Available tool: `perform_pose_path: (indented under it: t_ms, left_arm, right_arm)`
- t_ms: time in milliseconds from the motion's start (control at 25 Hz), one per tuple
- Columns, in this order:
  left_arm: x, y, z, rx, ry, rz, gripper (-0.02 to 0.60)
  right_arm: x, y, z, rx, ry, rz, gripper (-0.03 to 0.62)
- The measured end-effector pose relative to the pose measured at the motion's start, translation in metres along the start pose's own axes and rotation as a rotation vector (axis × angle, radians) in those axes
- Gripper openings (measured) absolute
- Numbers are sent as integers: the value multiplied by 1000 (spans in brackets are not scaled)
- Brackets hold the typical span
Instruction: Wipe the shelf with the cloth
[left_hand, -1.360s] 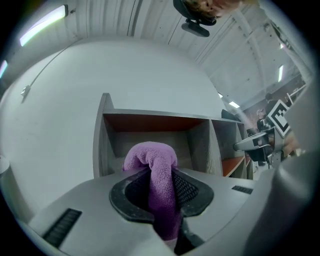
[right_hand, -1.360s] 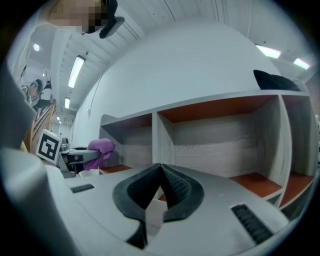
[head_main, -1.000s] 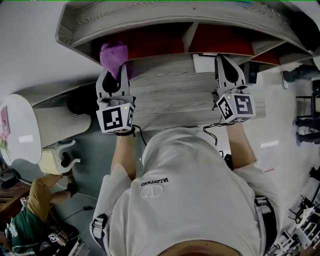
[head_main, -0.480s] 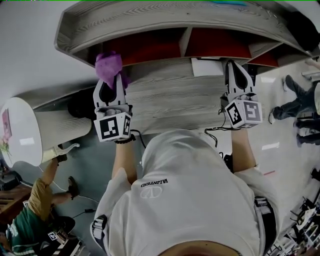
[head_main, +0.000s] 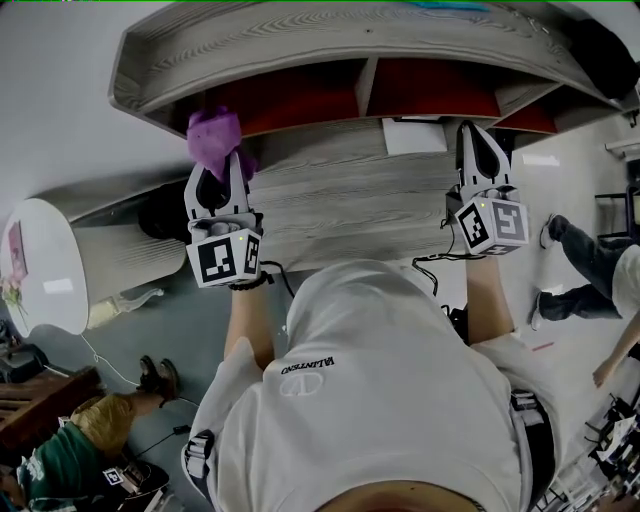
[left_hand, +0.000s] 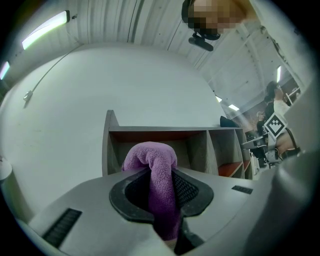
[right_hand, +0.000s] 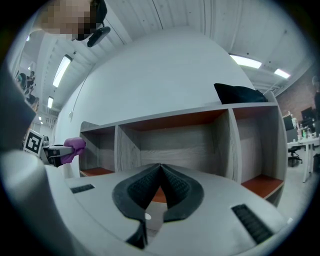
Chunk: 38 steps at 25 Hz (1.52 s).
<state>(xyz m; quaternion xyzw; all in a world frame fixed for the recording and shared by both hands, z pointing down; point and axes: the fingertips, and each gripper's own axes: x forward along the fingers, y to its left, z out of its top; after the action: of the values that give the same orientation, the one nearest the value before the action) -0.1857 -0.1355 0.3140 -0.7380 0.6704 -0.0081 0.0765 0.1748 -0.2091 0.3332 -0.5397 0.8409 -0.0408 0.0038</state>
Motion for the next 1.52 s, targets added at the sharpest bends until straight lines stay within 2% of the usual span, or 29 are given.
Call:
perform_pose_path:
  t_ms: [1520]
  left_arm:
    - [-1,-4,-4,-7,10,13,78]
  right_arm:
    - [-7,-10,-5,-13,27,-5,-3]
